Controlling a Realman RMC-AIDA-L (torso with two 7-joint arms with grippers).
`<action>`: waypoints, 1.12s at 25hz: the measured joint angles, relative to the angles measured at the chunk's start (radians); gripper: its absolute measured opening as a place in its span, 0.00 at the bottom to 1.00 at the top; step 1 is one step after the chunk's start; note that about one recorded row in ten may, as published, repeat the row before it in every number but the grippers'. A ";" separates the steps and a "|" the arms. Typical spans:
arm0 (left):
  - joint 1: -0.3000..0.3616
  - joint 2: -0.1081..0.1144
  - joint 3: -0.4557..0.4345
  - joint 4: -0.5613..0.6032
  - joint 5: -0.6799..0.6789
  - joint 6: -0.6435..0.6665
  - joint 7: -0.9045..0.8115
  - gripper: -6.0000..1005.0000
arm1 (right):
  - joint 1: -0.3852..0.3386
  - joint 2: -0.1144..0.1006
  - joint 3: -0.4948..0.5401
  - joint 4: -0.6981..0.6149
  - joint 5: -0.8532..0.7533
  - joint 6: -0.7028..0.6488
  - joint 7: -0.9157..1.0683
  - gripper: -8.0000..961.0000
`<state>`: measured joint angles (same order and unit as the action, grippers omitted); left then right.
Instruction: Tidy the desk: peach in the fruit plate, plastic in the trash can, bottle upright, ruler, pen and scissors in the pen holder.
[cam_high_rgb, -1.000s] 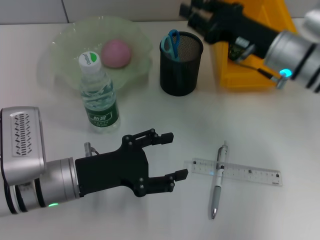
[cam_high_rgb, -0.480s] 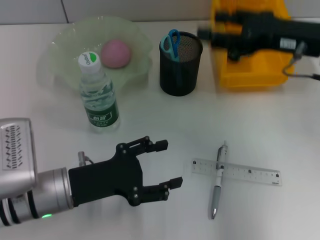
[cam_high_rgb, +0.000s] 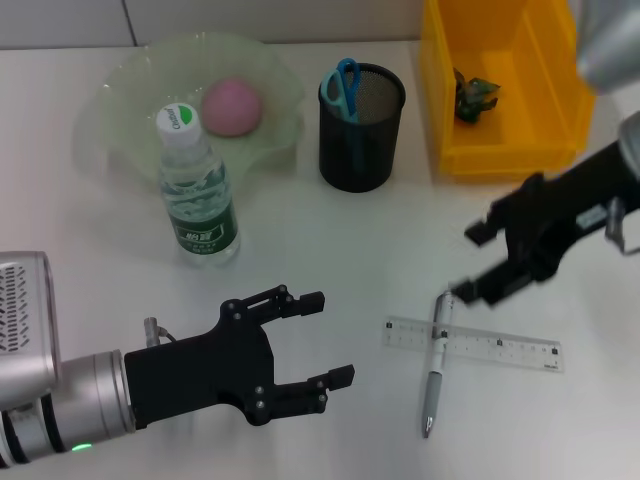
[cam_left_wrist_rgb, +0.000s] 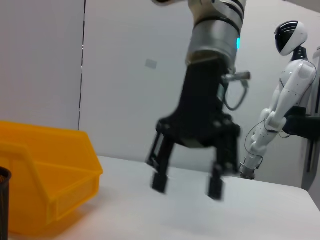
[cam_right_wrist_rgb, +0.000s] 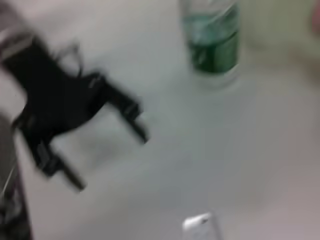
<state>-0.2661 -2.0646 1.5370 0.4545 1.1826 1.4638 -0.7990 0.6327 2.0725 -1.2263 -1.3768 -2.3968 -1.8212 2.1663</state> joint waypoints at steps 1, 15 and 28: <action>0.000 0.000 0.000 0.000 0.000 0.000 0.000 0.80 | 0.000 0.000 0.000 0.000 0.000 0.000 0.000 0.80; 0.000 0.022 -0.030 0.000 0.006 0.000 -0.005 0.80 | 0.048 0.013 -0.236 -0.001 -0.054 0.061 0.001 0.80; 0.015 0.052 -0.065 -0.033 0.006 -0.007 -0.010 0.80 | 0.052 0.014 -0.402 0.128 -0.029 0.224 -0.003 0.80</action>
<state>-0.2508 -2.0122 1.4723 0.4214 1.1891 1.4570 -0.8090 0.6849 2.0870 -1.6282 -1.2486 -2.4254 -1.5975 2.1635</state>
